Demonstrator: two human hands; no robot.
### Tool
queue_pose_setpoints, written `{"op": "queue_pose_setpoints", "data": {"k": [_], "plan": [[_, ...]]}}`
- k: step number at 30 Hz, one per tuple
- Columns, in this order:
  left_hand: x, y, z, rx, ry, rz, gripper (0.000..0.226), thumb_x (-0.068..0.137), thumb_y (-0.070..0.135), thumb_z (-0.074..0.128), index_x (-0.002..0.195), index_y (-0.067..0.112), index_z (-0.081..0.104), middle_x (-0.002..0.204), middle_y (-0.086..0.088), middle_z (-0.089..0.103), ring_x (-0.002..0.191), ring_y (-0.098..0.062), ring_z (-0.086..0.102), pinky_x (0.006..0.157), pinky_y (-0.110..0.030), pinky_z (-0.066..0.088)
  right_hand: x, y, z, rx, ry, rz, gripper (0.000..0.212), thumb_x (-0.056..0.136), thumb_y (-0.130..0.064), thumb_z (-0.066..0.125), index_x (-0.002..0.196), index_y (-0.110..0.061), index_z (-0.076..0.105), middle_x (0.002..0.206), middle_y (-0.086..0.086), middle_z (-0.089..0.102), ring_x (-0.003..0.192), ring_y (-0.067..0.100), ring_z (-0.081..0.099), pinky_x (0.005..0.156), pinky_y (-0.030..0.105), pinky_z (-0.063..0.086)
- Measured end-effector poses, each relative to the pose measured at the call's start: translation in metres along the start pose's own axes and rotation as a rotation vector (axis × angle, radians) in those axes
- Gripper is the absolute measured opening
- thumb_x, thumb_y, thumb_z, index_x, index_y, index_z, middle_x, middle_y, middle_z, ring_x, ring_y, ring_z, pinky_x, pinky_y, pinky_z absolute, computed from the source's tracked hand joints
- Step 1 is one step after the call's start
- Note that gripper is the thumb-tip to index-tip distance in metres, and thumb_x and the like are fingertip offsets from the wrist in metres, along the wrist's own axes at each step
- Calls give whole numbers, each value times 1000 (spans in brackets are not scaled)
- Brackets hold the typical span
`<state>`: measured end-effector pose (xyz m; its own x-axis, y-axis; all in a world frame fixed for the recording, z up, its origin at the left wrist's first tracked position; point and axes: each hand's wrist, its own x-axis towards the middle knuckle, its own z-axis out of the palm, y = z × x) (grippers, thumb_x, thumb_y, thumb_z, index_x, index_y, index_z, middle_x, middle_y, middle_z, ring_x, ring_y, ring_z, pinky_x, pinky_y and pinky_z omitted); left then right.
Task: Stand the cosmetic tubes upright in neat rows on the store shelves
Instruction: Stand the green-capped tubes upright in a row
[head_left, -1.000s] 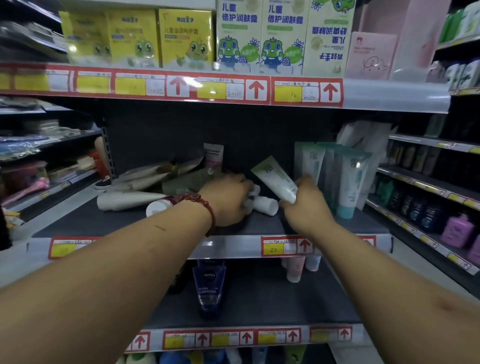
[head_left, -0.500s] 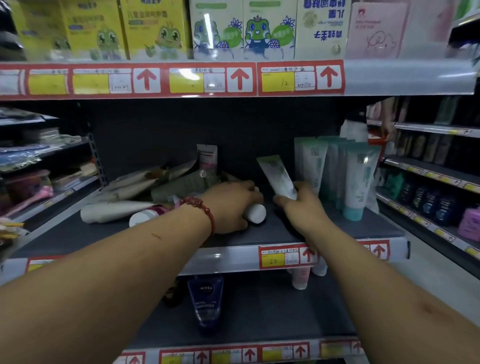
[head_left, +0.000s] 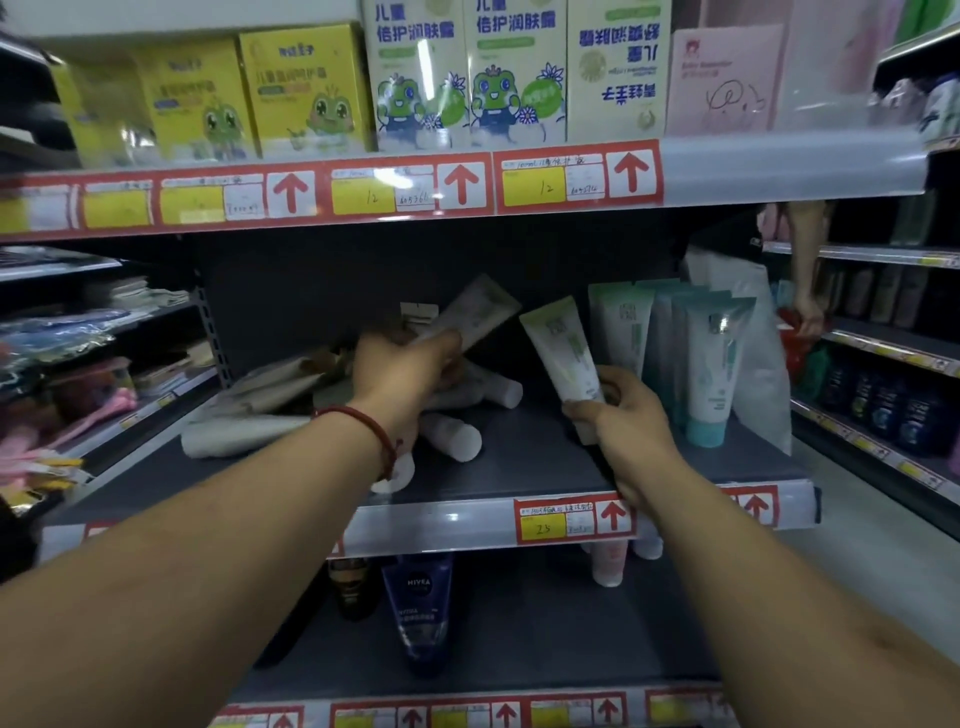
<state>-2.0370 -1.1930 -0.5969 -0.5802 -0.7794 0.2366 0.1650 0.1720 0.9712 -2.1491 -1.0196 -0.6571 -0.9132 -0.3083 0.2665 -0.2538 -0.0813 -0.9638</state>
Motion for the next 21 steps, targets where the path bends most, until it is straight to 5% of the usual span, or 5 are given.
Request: {"op": "queue_pose_setpoints", "data": {"k": [2,4,9,15,21], "plan": [[-7,0,9,-161,-62,-130,48,65,29,79,102,3,66,84,-13,74,81,-27,75,88,-50,59,-1,1,0,17,-29,-12,49,83,-4,73,126,-19,55,112,-3,65,93,7,63,61,14,49],[-12,-2,18,-291,-128,-242,31,85,14,68,112,3,57,92,-15,67,80,-25,67,81,-39,61,-2,2,1,-12,-52,-29,47,84,-4,74,123,-21,54,113,-4,64,94,6,62,63,14,49],[-17,-9,21,-495,-192,-372,8,96,11,47,97,12,55,97,-12,58,76,-21,55,61,-25,43,1,8,2,-52,-29,-29,43,85,-8,73,118,-23,52,119,2,67,103,17,65,85,33,57],[-15,1,11,-715,-166,-436,20,101,13,52,120,5,54,118,-17,54,97,-27,62,86,-33,58,3,10,4,-166,-30,-38,42,85,-15,74,121,-18,53,119,2,67,105,19,65,92,40,56],[-5,3,7,-357,-335,-360,29,98,18,60,123,4,61,98,-10,67,103,-27,66,100,-42,54,0,7,8,-368,45,-108,33,87,-20,73,115,-9,60,102,-2,62,92,15,58,73,22,46]]}}
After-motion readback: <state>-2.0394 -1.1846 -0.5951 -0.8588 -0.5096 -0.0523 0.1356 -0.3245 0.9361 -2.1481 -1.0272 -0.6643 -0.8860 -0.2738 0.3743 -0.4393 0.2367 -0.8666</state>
